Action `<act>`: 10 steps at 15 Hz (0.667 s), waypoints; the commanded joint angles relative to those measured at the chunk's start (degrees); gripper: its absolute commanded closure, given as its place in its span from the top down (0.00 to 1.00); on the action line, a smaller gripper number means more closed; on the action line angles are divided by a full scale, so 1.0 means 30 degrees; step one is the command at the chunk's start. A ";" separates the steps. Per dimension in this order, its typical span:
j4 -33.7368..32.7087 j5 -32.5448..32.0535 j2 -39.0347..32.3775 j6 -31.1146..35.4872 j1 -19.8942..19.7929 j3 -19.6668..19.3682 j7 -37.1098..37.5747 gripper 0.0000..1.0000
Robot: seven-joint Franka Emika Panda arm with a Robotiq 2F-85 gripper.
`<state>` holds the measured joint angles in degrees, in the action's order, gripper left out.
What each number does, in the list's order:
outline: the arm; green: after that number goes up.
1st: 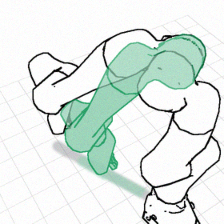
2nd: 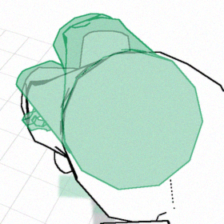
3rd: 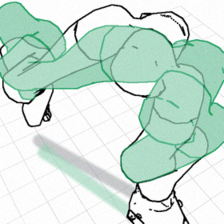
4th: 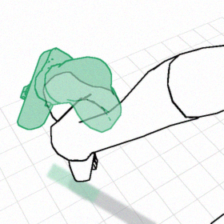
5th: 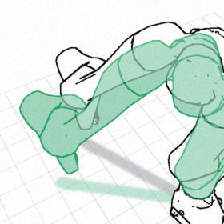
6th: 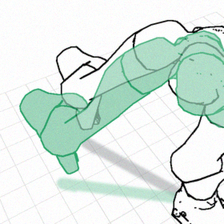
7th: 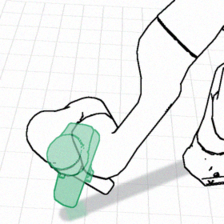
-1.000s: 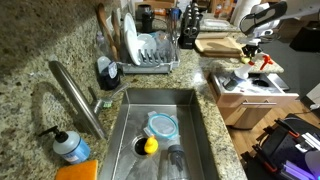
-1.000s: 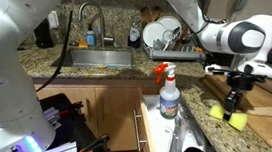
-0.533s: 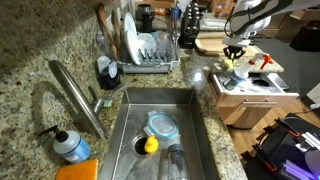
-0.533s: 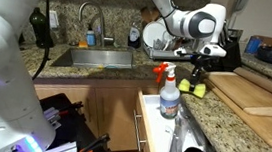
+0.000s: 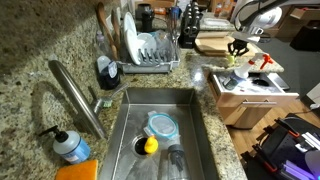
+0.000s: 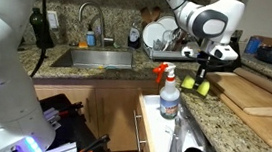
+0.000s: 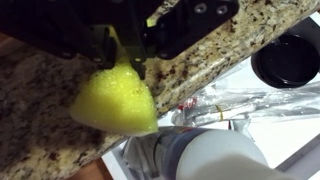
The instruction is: Use the yellow sponge to wipe the counter
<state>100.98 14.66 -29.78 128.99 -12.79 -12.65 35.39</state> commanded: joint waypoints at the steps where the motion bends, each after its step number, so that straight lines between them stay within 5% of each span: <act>1: -0.0705 0.0706 -0.1280 -0.0238 -0.1009 -0.0070 -0.1216 0.04; 6: -0.1066 -0.0067 -0.2014 0.0323 -0.1060 -0.0893 -0.0521 0.04; 10: -0.1207 -0.3067 -0.2177 0.1419 -0.0278 -0.3222 0.2113 0.04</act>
<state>98.99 10.59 -34.29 131.53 -15.15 -17.47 36.90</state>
